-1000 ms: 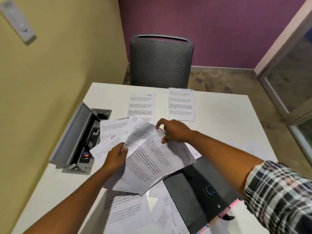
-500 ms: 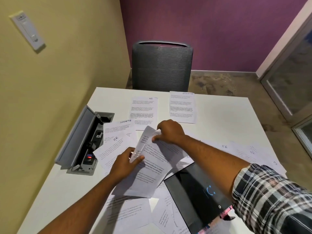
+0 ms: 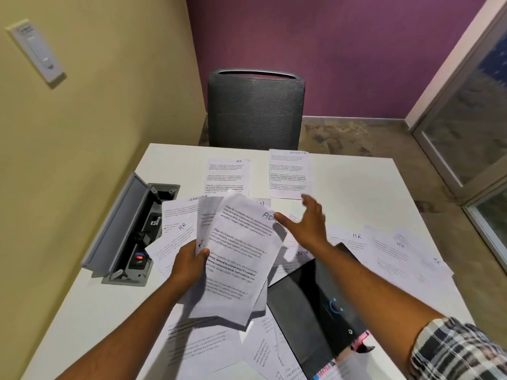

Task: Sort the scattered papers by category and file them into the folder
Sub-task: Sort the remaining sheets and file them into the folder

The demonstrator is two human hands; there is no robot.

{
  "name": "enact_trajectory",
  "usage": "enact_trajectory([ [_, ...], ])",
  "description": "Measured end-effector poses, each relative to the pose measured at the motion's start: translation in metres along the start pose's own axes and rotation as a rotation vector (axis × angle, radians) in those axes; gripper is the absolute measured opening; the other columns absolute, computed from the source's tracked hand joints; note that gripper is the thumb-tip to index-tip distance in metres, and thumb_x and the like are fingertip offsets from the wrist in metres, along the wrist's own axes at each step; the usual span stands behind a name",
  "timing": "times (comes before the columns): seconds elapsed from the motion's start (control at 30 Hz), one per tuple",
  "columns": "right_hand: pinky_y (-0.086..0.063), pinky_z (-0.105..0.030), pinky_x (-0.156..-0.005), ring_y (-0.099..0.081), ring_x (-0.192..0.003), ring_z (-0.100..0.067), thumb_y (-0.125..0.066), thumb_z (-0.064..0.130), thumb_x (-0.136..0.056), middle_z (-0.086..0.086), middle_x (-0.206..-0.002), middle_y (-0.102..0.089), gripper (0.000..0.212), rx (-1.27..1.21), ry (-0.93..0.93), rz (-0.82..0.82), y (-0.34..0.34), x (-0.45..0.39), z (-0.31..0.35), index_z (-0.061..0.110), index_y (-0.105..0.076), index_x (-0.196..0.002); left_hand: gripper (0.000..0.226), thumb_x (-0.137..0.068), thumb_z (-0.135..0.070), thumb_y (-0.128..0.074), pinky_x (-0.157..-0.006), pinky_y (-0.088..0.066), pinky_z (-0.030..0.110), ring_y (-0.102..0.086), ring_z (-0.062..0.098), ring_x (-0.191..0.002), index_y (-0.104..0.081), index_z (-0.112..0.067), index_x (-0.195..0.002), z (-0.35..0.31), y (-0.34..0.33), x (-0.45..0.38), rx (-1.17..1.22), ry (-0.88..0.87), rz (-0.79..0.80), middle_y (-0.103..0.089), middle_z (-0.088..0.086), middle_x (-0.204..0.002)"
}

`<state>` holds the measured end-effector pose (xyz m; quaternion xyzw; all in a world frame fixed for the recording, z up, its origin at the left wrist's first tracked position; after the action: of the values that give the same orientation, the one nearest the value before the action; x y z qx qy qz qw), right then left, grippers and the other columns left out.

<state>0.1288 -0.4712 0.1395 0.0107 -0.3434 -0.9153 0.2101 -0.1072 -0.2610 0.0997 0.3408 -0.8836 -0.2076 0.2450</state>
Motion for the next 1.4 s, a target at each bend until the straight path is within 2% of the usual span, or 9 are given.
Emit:
enact_trajectory([
  [0.1, -0.053, -0.031, -0.082, -0.065, -0.101, -0.013, -0.085, 0.045, -0.079, -0.002, -0.115, -0.069, 0.046, -0.423, -0.323, 0.406, -0.019, 0.025, -0.025, 0.019, -0.064, -0.112, 0.019, -0.099, -0.008, -0.054, -0.08, -0.048, 0.033, -0.063, 0.029, -0.101, -0.06, -0.01, -0.118, -0.002, -0.004, 0.007, 0.074, 0.045, 0.044, -0.067, 0.009, -0.108],
  [0.17, -0.056, -0.039, -0.095, -0.071, -0.106, -0.017, -0.085, 0.034, -0.081, -0.002, -0.119, -0.075, 0.044, -0.441, -0.298, 0.48, -0.037, 0.036, -0.043, 0.017, -0.069, -0.118, 0.023, -0.099, -0.003, -0.052, -0.082, -0.05, 0.032, -0.063, 0.025, -0.102, -0.057, -0.016, -0.118, -0.003, -0.005, 0.013, 0.129, 0.046, 0.107, -0.066, 0.004, -0.11],
  [0.37, -0.056, -0.031, -0.073, -0.074, -0.088, -0.016, -0.062, 0.035, -0.1, 0.003, -0.098, -0.078, 0.018, -0.403, -0.16, 0.243, -0.065, 0.049, -0.019, 0.023, -0.073, -0.106, 0.051, -0.094, 0.004, -0.054, -0.1, -0.049, 0.04, -0.058, 0.017, -0.115, -0.043, -0.024, -0.135, 0.002, 0.0, 0.011, 0.168, -0.018, 0.13, -0.06, 0.0, -0.126],
  [0.53, -0.034, -0.028, -0.057, -0.043, -0.054, -0.007, -0.067, 0.046, -0.095, 0.014, -0.054, -0.05, 0.045, -0.313, -0.065, 0.143, -0.074, 0.05, 0.009, 0.022, -0.049, -0.061, 0.055, -0.093, -0.027, -0.068, -0.101, -0.048, 0.041, -0.058, 0.017, -0.119, -0.044, -0.021, -0.143, -0.003, 0.007, 0.003, 0.256, -0.052, 0.027, -0.061, -0.001, -0.133],
  [0.63, -0.051, -0.02, -0.078, -0.063, -0.085, 0.008, -0.061, 0.056, -0.095, 0.026, -0.093, -0.07, 0.029, -0.411, -0.044, 0.143, -0.085, 0.048, 0.022, 0.029, -0.065, -0.103, 0.043, -0.098, -0.019, -0.06, -0.098, -0.049, 0.038, -0.058, 0.023, -0.12, -0.05, -0.015, -0.14, -0.005, 0.011, -0.003, 0.196, -0.079, -0.01, -0.062, 0.004, -0.13],
  [0.7, -0.054, -0.034, -0.097, -0.065, -0.111, -0.002, -0.058, 0.069, -0.089, 0.016, -0.12, -0.069, 0.054, -0.424, -0.021, 0.15, -0.094, 0.046, 0.029, 0.032, -0.056, -0.128, 0.035, -0.1, -0.014, -0.055, -0.09, -0.048, 0.032, -0.06, 0.025, -0.116, -0.054, -0.012, -0.134, -0.001, 0.015, -0.01, 0.159, -0.084, 0.012, -0.064, 0.005, -0.124],
  [0.8, -0.06, -0.042, -0.09, -0.069, -0.106, -0.007, -0.061, 0.065, -0.089, 0.011, -0.115, -0.072, 0.05, -0.393, 0.033, 0.111, -0.098, 0.045, 0.044, 0.031, -0.059, -0.126, 0.029, -0.1, -0.016, -0.053, -0.09, -0.052, 0.037, -0.062, 0.026, -0.111, -0.057, -0.01, -0.128, 0.0, 0.026, -0.02, 0.133, -0.116, 0.016, -0.066, 0.006, -0.118],
  [1.13, -0.044, -0.011, -0.073, -0.062, -0.089, 0.002, -0.076, 0.045, -0.087, 0.017, -0.099, -0.065, 0.039, -0.31, 0.09, -0.026, -0.124, 0.076, 0.04, 0.02, -0.058, -0.109, 0.043, -0.101, -0.022, -0.054, -0.098, -0.046, 0.04, -0.058, 0.035, -0.111, -0.032, -0.011, -0.136, 0.026, 0.035, -0.009, 0.225, -0.111, -0.11, -0.058, 0.023, -0.117],
  [1.4, -0.054, -0.034, -0.088, -0.065, -0.105, -0.014, -0.06, 0.048, -0.095, 0.005, -0.114, -0.07, 0.037, -0.225, 0.003, -0.009, -0.14, 0.073, 0.008, 0.022, -0.061, -0.121, 0.019, -0.105, -0.015, -0.042, -0.08, -0.041, 0.027, -0.055, 0.02, -0.101, -0.039, -0.01, -0.122, 0.022, 0.021, -0.009, 0.204, -0.083, -0.149, -0.056, 0.005, -0.115],
])
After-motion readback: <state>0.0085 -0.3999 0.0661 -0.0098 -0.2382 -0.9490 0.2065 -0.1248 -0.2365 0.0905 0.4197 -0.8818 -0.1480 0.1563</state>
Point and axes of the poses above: each hand's wrist, its own x-axis away from the middle knuckle, its own y-axis out of the back of the hand, z = x × y, the point moved 2 cm from there along -x, towards the middle knuckle
